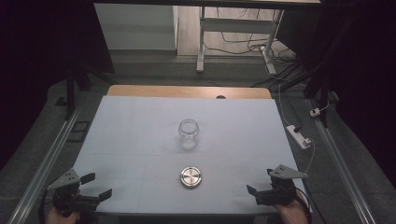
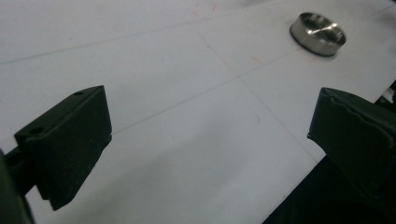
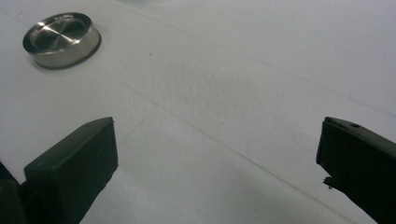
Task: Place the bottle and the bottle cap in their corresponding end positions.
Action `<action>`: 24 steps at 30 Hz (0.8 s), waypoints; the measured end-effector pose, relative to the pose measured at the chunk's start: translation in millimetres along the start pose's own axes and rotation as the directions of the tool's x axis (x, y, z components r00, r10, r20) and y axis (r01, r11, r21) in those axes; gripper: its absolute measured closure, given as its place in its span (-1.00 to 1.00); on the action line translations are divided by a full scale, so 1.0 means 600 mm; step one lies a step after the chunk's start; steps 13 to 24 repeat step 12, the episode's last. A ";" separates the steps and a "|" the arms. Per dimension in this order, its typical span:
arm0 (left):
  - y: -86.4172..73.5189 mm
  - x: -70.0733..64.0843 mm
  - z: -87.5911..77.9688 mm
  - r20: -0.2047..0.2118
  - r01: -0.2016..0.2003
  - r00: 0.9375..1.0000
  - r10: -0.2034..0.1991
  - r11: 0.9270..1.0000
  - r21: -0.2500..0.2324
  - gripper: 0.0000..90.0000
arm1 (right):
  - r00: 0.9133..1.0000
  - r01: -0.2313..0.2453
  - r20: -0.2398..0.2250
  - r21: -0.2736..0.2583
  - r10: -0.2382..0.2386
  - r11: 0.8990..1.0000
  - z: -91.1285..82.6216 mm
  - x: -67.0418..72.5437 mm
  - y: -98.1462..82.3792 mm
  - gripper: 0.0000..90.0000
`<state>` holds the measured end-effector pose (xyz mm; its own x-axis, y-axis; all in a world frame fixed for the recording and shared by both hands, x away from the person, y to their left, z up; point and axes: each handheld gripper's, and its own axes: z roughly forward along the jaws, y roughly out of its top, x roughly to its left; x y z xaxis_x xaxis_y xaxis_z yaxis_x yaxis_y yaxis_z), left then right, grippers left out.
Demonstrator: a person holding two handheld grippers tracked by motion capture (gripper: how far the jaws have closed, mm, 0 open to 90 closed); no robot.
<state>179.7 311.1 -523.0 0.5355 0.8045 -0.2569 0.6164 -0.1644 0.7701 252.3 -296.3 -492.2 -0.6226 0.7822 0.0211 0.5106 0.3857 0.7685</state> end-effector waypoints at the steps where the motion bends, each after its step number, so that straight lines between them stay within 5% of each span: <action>1: -0.001 0.000 -0.002 -0.005 0.001 1.000 -0.001 1.000 -0.001 -1.00 | 1.000 -0.005 0.003 0.006 0.005 1.000 -0.001 -0.001 -0.002 -1.00; 7: -0.007 0.002 -0.007 -0.031 0.014 0.999 -0.013 1.000 0.022 -1.00 | 1.000 -0.029 0.007 0.049 0.029 0.998 -0.004 -0.003 -0.016 -1.00; 24: -0.005 0.005 -0.005 -0.025 0.026 0.999 -0.026 0.999 0.032 -1.00 | 0.999 -0.033 0.010 0.048 0.033 0.998 -0.005 -0.004 -0.017 -1.00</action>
